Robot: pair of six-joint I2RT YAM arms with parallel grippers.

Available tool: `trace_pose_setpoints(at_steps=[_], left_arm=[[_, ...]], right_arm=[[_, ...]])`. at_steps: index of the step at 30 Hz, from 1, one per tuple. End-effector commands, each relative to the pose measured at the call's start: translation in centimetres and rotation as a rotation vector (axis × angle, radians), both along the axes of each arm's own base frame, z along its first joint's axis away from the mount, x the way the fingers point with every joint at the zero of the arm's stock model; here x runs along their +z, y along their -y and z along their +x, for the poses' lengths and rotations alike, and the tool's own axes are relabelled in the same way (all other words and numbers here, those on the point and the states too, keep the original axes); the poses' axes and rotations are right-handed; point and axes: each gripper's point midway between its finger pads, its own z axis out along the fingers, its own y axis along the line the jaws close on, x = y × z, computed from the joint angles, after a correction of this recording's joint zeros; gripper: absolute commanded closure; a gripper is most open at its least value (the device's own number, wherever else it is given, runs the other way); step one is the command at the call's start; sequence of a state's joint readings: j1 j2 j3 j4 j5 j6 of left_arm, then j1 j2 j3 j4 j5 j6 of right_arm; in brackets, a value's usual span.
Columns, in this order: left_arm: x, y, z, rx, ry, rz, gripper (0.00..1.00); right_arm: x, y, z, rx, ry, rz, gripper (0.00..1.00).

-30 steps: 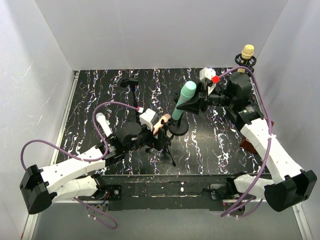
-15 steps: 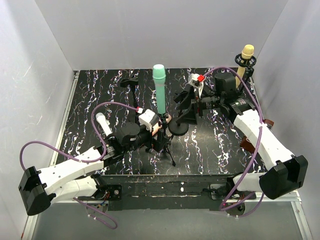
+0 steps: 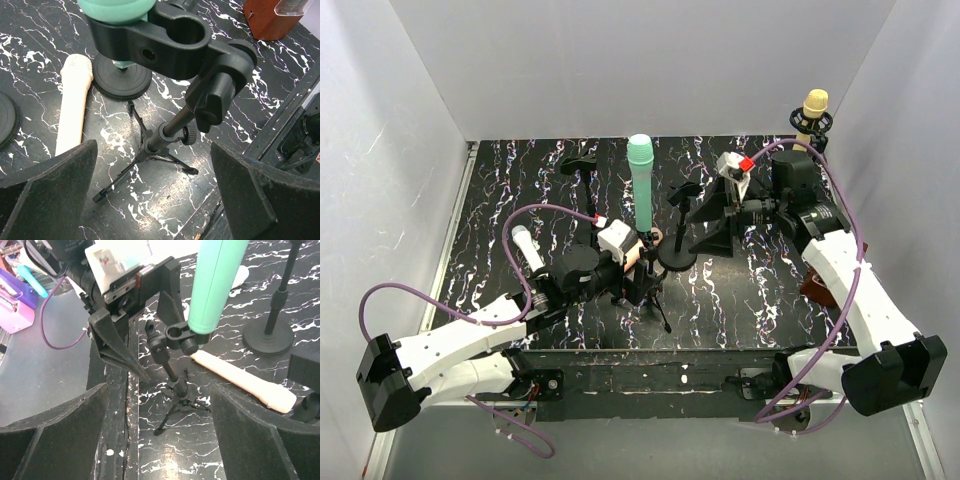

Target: Attach the microphones to the stand

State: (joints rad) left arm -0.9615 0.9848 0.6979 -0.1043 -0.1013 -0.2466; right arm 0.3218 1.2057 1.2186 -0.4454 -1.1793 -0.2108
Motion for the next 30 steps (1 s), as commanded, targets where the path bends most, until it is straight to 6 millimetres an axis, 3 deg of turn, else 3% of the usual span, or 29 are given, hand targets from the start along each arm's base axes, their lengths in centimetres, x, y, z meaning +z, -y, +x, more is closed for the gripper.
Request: trace_pose_setpoints(at_steps=[1,12,21,25,30], left_arm=[[2.2,0.0,0.1,0.002,0.037,-0.049,0.04],[1.7,-1.4,-0.2,0.057,-0.001,-0.061,0.02],[1.1,-3.2,-0.3,0.137,-0.024,-0.074,0.02],[0.5,-2.6,-1.2,0.073,-0.03,-0.082,0.02],[-0.3,-1.7,-2.2,-0.022,-0.018,-0.071,0.02]], right_arm=[[-1.0,0.8,-1.8,0.058,0.028,0.021,0.11],[-8.1,3.5,-5.7,0.051,0.014,-0.059,0.11],[-11.6,5.3,-5.4,-0.023,0.022,-0.057,0.09],[-13.2,5.7,-5.0,-0.048,0.037,-0.094,0.09],[-13.4,6.1,-4.5,-0.065,0.062,-0.107,0.08]])
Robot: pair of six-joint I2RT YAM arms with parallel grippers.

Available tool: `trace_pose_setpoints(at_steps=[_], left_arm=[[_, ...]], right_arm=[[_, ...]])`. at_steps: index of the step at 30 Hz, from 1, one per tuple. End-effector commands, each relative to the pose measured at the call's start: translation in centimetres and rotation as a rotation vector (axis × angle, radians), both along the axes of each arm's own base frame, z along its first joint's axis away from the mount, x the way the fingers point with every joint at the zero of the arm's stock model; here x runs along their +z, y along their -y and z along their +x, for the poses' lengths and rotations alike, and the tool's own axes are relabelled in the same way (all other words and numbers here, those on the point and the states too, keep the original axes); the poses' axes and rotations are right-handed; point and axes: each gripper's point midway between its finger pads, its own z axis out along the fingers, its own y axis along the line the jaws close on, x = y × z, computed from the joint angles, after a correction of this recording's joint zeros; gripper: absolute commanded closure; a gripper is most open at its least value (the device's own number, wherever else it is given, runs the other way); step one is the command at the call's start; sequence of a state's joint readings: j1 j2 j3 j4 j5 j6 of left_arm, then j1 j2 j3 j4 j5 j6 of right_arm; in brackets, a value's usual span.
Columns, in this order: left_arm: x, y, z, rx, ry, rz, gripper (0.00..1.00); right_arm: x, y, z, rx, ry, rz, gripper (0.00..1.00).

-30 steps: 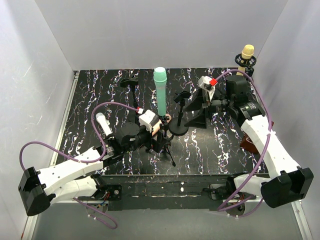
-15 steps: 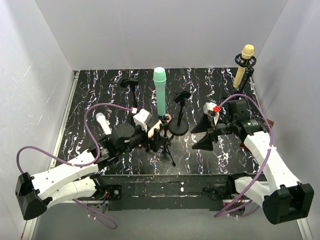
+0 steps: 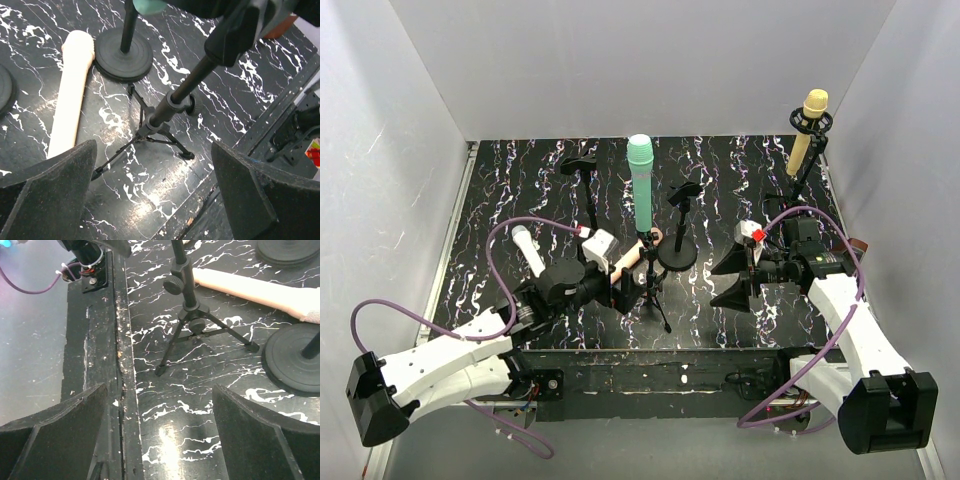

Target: Attach the microphones to the stand

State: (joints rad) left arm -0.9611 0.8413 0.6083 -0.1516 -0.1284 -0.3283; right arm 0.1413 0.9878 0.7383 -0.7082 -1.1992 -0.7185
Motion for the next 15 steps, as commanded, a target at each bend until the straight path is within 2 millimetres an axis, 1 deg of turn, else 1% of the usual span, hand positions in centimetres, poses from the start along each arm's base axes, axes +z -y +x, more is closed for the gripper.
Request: trace_pose_setpoints(at_steps=[1,5,6,7,11,15], left_arm=[[0.2,0.8,-0.7,-0.083,0.042,-0.015,0.02],[0.0,1.4,-1.1,-0.158,0.115,-0.013,0.02],[0.2,1.6,-0.8,-0.164,0.154,-0.023,0.02],[0.2,2.0,-1.2,-0.201,0.168,-0.029,0.02],[0.2,2.5,-0.4,-0.209,0.232,-0.025,0.02],[0.3,3.3,0.5,-0.19,0.255,-0.037,0.02]], right_arm=[[0.3,0.4,0.7,-0.007,0.088,-0.004,0.08],[-0.1,0.7,1.0,-0.02,0.103,-0.019,0.07],[-0.2,0.8,1.0,-0.021,0.103,-0.021,0.07],[-0.2,0.8,1.1,-0.022,0.109,-0.023,0.07],[-0.4,0.9,1.0,-0.02,0.115,-0.03,0.07],[-0.5,0.9,1.1,-0.018,0.11,-0.034,0.07]])
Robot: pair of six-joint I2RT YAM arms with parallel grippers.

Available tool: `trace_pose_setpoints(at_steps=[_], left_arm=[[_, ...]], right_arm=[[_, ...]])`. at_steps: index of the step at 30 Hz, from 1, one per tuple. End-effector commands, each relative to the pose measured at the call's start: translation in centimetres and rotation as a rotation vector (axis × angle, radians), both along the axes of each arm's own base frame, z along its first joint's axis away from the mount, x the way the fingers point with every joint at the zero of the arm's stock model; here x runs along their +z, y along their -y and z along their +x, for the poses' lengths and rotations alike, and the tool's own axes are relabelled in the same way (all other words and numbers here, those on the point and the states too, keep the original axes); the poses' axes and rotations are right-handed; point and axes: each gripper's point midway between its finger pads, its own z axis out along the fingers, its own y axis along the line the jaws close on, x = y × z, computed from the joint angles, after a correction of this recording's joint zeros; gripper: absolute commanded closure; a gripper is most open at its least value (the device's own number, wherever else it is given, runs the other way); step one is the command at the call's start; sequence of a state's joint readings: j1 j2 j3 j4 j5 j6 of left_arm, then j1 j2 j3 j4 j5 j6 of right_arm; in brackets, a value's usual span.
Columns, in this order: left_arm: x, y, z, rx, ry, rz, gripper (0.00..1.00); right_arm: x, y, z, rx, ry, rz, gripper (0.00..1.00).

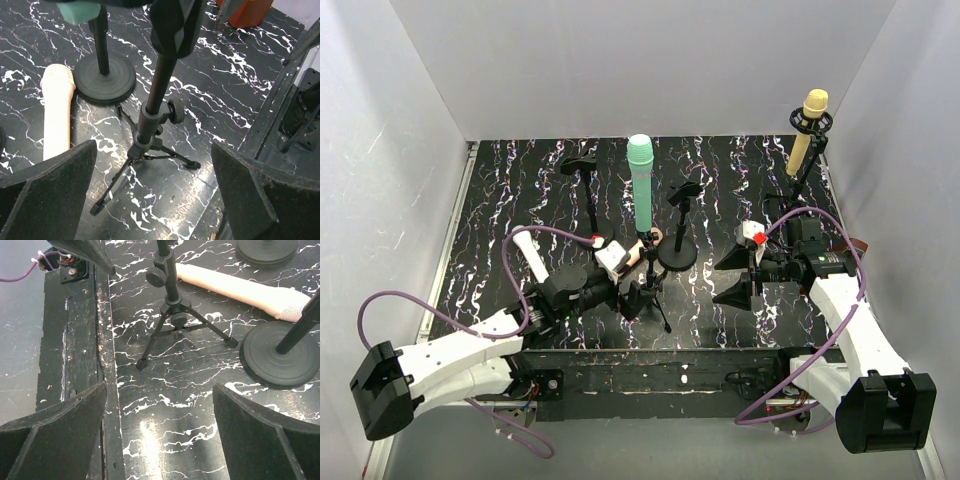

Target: Attach the microphones to the stand

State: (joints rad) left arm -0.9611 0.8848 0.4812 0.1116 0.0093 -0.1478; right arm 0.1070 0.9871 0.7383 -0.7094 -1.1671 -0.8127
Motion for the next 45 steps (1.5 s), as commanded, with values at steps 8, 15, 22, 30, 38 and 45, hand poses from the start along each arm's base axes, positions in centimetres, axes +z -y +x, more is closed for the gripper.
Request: trace_pose_setpoints(at_steps=[8,15,22,30,38,45], left_arm=[[2.1,2.6,3.1,0.031,0.119,-0.059,0.21],[4.1,2.1,4.1,0.097,0.166,-0.129,0.29],[5.7,2.3,4.3,0.106,0.192,-0.174,0.36],[5.8,3.1,4.8,0.108,0.195,-0.189,0.51],[5.1,4.2,5.2,0.076,0.203,-0.159,0.93],[6.0,3.3,4.3,0.016,0.288,-0.061,1.0]], right_arm=[[0.2,0.1,-0.3,0.013,0.032,-0.003,0.07],[0.1,0.1,-0.2,0.015,0.026,-0.001,0.07],[0.0,0.1,-0.1,0.014,0.022,-0.004,0.07],[-0.2,0.1,-0.1,0.014,0.016,-0.008,0.07],[-0.3,0.2,0.0,0.011,0.015,-0.013,0.07],[-0.4,0.2,0.0,0.008,0.01,-0.017,0.07]])
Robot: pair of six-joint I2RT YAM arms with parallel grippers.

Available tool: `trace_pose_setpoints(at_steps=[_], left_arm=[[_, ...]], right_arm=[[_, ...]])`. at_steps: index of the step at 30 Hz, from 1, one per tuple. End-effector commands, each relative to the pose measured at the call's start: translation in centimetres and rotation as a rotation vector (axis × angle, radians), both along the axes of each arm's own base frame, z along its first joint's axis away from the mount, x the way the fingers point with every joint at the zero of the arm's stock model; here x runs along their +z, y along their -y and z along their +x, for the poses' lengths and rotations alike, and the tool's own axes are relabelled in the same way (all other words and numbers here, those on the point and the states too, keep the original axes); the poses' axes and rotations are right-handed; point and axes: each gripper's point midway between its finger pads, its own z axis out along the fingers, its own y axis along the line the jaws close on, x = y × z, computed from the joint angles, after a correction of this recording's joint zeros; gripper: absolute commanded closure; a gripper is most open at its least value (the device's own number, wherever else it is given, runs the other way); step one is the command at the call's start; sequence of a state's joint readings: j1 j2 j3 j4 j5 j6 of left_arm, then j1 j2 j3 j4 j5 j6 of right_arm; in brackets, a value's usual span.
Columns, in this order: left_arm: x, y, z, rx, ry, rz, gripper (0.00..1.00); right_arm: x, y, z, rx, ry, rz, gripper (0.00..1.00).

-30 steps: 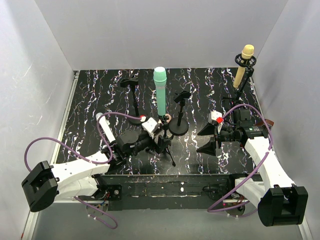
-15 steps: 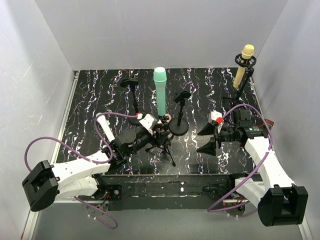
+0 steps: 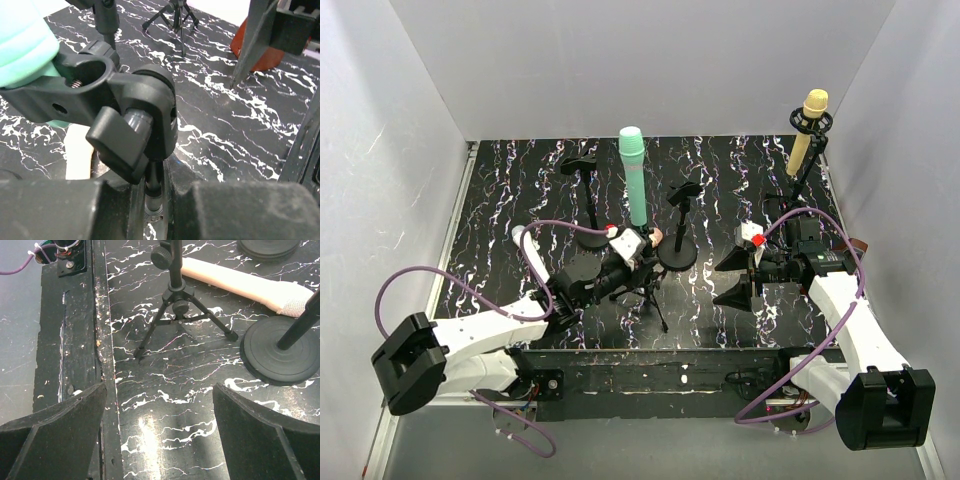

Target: Attach the microphones to the stand

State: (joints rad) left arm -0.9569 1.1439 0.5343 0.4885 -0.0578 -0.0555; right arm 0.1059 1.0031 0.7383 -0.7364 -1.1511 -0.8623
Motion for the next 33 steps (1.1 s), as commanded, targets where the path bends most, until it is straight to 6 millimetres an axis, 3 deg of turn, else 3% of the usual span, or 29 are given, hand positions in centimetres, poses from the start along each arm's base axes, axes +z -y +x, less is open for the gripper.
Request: trace_pose_setpoints(at_steps=[1,8,16,33], left_arm=[[3.7,-0.8,-0.5,-0.034,0.123,0.041,1.0],[5.9,-4.2,-1.5,-0.027,0.198,0.133,1.0],[9.2,-8.8,-0.7,0.059,0.248,0.1,1.0],[13.2,-17.0,4.6,0.337,0.265,-0.015,1.0]], right_arm=[[0.3,0.0,0.0,0.003,0.006,0.005,0.07],[0.2,0.0,0.1,0.003,0.003,0.001,0.07],[0.1,0.0,0.1,0.003,0.001,0.0,0.07],[-0.2,0.2,0.2,0.0,0.004,-0.015,0.06]])
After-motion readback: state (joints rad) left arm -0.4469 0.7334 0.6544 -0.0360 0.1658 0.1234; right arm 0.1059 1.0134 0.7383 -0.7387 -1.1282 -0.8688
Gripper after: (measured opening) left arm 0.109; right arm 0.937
